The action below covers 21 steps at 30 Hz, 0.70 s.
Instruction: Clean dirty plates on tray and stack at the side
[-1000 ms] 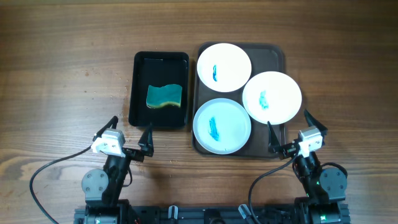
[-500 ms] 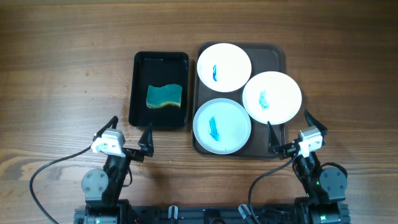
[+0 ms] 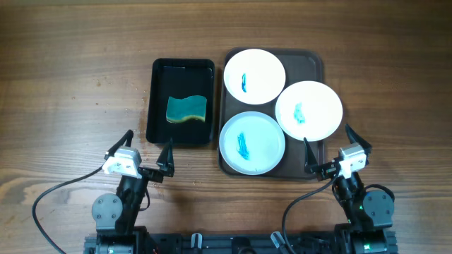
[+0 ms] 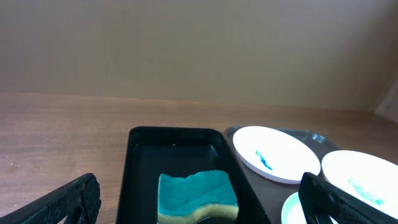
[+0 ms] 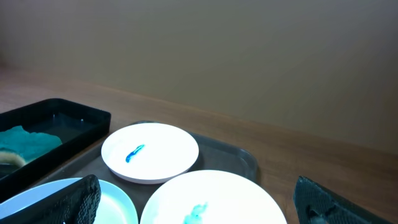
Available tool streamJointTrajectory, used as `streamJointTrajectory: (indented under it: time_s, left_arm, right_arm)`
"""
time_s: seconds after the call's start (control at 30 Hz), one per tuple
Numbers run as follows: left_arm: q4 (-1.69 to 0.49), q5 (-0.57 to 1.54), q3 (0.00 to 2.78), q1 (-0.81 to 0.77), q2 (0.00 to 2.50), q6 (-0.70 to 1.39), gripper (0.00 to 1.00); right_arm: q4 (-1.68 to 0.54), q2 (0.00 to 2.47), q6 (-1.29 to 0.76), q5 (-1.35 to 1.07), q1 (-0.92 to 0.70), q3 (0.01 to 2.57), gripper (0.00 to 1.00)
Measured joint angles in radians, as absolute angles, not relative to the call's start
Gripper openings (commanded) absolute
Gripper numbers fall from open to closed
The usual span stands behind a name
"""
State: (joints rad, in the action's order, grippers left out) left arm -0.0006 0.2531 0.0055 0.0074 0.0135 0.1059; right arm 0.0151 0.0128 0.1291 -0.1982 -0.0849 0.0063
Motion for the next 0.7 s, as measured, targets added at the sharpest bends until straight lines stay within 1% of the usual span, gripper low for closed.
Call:
streamJointTrajectory:
  time_s: [0.17, 0.27, 0.3, 0.37, 0.43, 0.47, 0.5, 0.53, 0.57, 0.6, 0.63, 0.67, 0.7]
  left_arm:
    - [0.009, 0.310, 0.006, 0.007, 0.014, 0.106, 1.00]
    - [0.007, 0.352, 0.025, 0.007, 0.014, 0.117, 1.00]
    - [0.005, 0.360, 0.050, 0.007, 0.019, 0.121, 1.00]
    - [-0.040, 0.372, 0.157, 0.007, 0.067, 0.128, 1.00]
    - [-0.127, 0.377, 0.319, 0.007, 0.195, 0.134, 1.00]
    - [-0.190, 0.381, 0.435, 0.007, 0.299, 0.136, 1.00]
    - [-0.326, 0.384, 0.577, 0.007, 0.428, 0.136, 1.00]
    - [-0.385, 0.385, 0.653, 0.007, 0.507, 0.132, 1.00]
    - [-0.546, 0.387, 0.788, 0.007, 0.624, 0.132, 1.00]
    - [-0.646, 0.388, 0.922, 0.006, 0.756, 0.130, 1.00]
    - [-0.699, 0.386, 1.009, 0.006, 0.845, 0.126, 1.00]
    - [-0.845, 0.388, 1.132, 0.006, 0.963, 0.124, 1.00]
    - [-0.937, 0.388, 1.217, 0.007, 1.045, 0.124, 1.00]
  right_arm:
    - [0.043, 0.013, 0.129, -0.200, -0.085, 0.006, 1.00]
    - [0.168, 0.013, 0.130, -0.266, -0.085, 0.006, 1.00]
    - [0.215, 0.013, 0.130, -0.306, -0.085, 0.008, 1.00]
    - [0.217, 0.016, 0.130, -0.358, -0.085, 0.042, 1.00]
    - [0.199, 0.052, 0.130, -0.378, -0.085, 0.129, 1.00]
    - [0.165, 0.084, 0.130, -0.390, -0.085, 0.208, 0.99]
    - [0.052, 0.176, 0.129, -0.401, -0.085, 0.320, 1.00]
    - [-0.060, 0.263, 0.121, -0.404, -0.086, 0.420, 1.00]
    - [-0.147, 0.355, 0.102, -0.407, -0.086, 0.514, 1.00]
    - [-0.221, 0.459, 0.072, -0.408, -0.088, 0.619, 1.00]
    - [-0.310, 0.542, 0.038, -0.412, -0.088, 0.710, 1.00]
    - [-0.400, 0.662, -0.010, -0.415, -0.089, 0.836, 1.00]
    - [-0.463, 0.731, -0.024, -0.419, -0.089, 0.903, 1.00]
